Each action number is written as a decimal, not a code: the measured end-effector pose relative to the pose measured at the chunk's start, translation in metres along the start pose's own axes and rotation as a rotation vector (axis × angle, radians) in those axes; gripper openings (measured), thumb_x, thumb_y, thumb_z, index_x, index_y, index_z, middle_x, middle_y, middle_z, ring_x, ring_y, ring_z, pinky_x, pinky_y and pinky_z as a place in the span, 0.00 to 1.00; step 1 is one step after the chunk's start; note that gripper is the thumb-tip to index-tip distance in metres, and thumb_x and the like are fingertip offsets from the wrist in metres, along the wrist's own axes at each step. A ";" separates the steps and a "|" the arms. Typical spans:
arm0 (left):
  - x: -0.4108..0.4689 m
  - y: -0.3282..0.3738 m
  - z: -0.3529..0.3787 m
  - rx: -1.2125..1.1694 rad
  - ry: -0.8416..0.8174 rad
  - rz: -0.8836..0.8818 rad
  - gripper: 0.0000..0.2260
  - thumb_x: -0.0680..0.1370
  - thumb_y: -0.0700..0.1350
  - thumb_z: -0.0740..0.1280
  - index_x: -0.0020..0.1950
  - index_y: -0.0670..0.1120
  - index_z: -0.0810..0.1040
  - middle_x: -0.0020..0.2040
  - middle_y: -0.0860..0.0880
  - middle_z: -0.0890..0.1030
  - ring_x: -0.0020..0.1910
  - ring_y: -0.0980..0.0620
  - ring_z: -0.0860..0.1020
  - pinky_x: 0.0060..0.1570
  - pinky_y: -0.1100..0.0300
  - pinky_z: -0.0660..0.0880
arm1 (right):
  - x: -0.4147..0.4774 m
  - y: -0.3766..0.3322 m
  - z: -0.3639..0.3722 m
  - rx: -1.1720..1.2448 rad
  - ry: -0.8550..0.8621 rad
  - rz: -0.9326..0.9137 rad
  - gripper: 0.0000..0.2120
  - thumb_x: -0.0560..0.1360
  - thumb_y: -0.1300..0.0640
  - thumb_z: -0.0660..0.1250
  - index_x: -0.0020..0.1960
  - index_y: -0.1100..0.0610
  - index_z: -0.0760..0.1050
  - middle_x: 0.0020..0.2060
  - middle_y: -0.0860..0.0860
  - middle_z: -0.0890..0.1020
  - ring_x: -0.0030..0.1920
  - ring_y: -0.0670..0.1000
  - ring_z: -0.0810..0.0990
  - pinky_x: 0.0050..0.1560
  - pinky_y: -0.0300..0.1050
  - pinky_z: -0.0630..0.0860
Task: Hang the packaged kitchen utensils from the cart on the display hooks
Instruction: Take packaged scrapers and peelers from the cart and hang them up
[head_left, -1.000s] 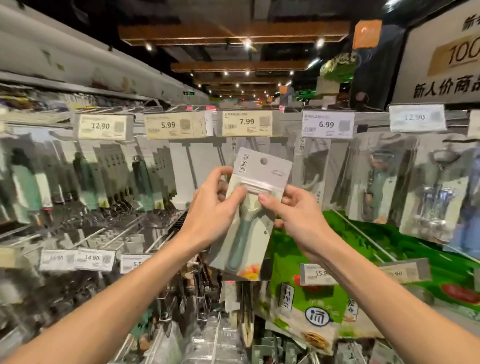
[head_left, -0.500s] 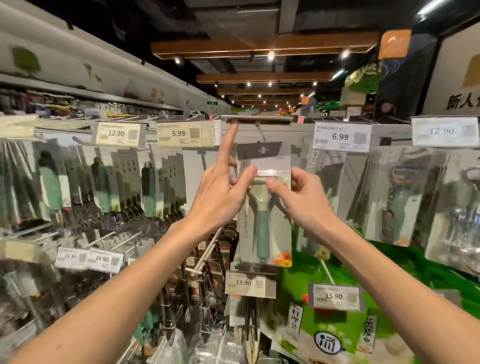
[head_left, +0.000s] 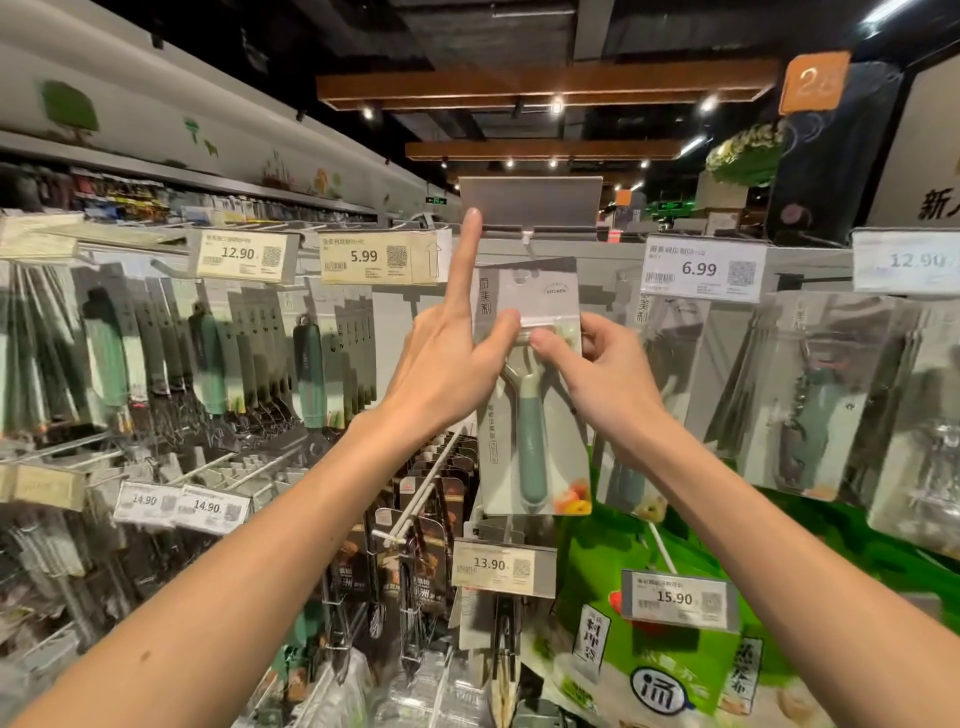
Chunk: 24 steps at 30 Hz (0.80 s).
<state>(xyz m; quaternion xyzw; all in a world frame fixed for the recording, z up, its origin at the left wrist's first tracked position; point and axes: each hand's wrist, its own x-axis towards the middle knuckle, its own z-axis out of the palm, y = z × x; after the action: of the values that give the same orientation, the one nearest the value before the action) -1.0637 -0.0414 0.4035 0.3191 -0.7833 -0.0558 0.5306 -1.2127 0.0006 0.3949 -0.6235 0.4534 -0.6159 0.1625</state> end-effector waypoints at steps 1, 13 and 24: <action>0.000 0.002 -0.001 -0.002 -0.009 -0.006 0.36 0.82 0.49 0.61 0.79 0.62 0.38 0.45 0.47 0.83 0.27 0.45 0.76 0.32 0.55 0.72 | -0.001 -0.001 0.001 0.011 0.008 0.003 0.04 0.78 0.55 0.68 0.52 0.50 0.80 0.37 0.45 0.85 0.34 0.37 0.80 0.35 0.29 0.75; 0.001 -0.006 0.002 0.099 0.046 0.023 0.40 0.80 0.51 0.65 0.80 0.58 0.38 0.30 0.49 0.73 0.27 0.49 0.73 0.33 0.63 0.70 | 0.000 0.016 0.013 0.003 0.184 0.130 0.17 0.76 0.48 0.69 0.62 0.50 0.70 0.43 0.49 0.85 0.45 0.52 0.83 0.45 0.42 0.76; -0.040 -0.046 0.058 -0.075 0.082 -0.189 0.25 0.78 0.50 0.70 0.74 0.49 0.69 0.66 0.49 0.76 0.63 0.55 0.74 0.64 0.47 0.75 | -0.022 0.058 0.024 -0.342 0.180 0.014 0.30 0.76 0.48 0.70 0.73 0.50 0.61 0.66 0.53 0.75 0.64 0.55 0.74 0.64 0.51 0.72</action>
<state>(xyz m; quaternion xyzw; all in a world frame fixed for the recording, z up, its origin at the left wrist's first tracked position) -1.0841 -0.0704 0.3273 0.3735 -0.7247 -0.1220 0.5661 -1.2079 -0.0225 0.3329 -0.5812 0.5685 -0.5820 0.0175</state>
